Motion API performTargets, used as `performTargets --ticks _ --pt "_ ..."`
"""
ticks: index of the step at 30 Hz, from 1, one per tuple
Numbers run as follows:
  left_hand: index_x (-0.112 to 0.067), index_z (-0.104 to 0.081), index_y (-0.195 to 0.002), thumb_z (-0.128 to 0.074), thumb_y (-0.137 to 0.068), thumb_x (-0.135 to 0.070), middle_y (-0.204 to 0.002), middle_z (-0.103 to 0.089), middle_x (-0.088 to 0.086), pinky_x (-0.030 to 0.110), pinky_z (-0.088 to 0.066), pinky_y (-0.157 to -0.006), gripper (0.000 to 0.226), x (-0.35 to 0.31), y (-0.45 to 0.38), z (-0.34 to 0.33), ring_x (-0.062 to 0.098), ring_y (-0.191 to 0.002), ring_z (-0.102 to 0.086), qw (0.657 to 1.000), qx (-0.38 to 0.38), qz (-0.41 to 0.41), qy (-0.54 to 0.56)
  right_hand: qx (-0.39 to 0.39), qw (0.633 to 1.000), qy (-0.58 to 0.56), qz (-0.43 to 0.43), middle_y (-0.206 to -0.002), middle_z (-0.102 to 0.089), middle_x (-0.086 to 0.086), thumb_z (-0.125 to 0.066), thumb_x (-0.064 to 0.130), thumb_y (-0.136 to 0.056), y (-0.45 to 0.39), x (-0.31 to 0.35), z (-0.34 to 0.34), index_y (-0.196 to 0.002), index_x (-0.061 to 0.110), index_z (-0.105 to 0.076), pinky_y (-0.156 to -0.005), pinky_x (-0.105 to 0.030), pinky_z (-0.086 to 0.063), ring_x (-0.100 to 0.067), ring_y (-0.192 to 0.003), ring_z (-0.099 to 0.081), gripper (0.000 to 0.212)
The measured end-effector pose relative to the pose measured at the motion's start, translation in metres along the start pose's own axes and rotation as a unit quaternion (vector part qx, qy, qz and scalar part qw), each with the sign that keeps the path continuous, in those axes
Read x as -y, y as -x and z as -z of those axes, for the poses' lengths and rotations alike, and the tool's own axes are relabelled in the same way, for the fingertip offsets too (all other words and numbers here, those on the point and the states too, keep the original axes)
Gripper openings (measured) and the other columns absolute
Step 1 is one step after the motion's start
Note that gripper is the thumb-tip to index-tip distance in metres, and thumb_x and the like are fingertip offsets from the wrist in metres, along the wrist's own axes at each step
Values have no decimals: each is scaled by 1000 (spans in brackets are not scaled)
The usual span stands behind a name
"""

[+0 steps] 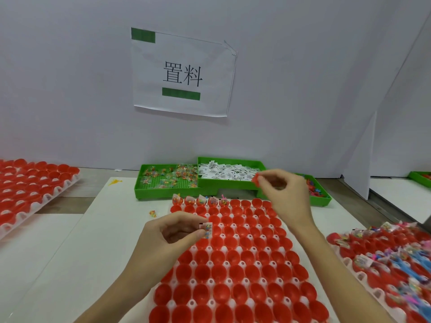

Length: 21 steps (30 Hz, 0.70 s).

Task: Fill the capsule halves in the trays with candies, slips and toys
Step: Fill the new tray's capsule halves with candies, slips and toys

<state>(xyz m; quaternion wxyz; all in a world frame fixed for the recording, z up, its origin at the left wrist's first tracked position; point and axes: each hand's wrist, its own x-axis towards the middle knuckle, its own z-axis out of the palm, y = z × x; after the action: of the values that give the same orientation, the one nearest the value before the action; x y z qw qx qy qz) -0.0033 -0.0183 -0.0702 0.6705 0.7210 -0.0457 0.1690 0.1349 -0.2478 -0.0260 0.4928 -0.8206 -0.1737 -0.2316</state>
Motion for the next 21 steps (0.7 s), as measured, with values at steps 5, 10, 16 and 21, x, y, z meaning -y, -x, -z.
performTargets --ticks 5,10,16,21 --pt "-27 -81 -89 -85 -75 -15 -90 -80 4 18 -59 -78 19 -2 2 -4 18 -87 -78 1000 -7 -18 3 219 968 -121 -34 -83 -79 4 -76 11 -90 40 39 -18 -99 18 -81 -74 -18 -58 -11 -76 -76 12" --pt "-24 -82 -87 -85 -76 -12 -88 -80 2 18 -59 -78 16 2 1 -5 17 -86 -78 999 -21 -35 -17 290 950 -119 -3 -81 -78 1 -76 14 -91 55 44 -19 -94 17 -81 -76 -27 -61 -14 -78 -76 7" --pt "-26 -82 -90 -87 -75 -11 -91 -80 2 23 -61 -80 22 10 3 -9 19 -87 -78 996 -50 -61 -41 323 938 -128 -3 -84 -78 2 -71 26 -96 58 40 -14 -96 22 -80 -78 -28 -62 -13 -79 -76 10" --pt "-25 -80 -95 -87 -78 -18 -90 -80 1 24 -61 -78 20 13 2 -17 20 -86 -78 995 -35 -77 -57 342 931 -123 7 -87 -78 1 -83 24 -86 53 33 -8 -95 21 -78 -79 -32 -62 -14 -82 -76 11"
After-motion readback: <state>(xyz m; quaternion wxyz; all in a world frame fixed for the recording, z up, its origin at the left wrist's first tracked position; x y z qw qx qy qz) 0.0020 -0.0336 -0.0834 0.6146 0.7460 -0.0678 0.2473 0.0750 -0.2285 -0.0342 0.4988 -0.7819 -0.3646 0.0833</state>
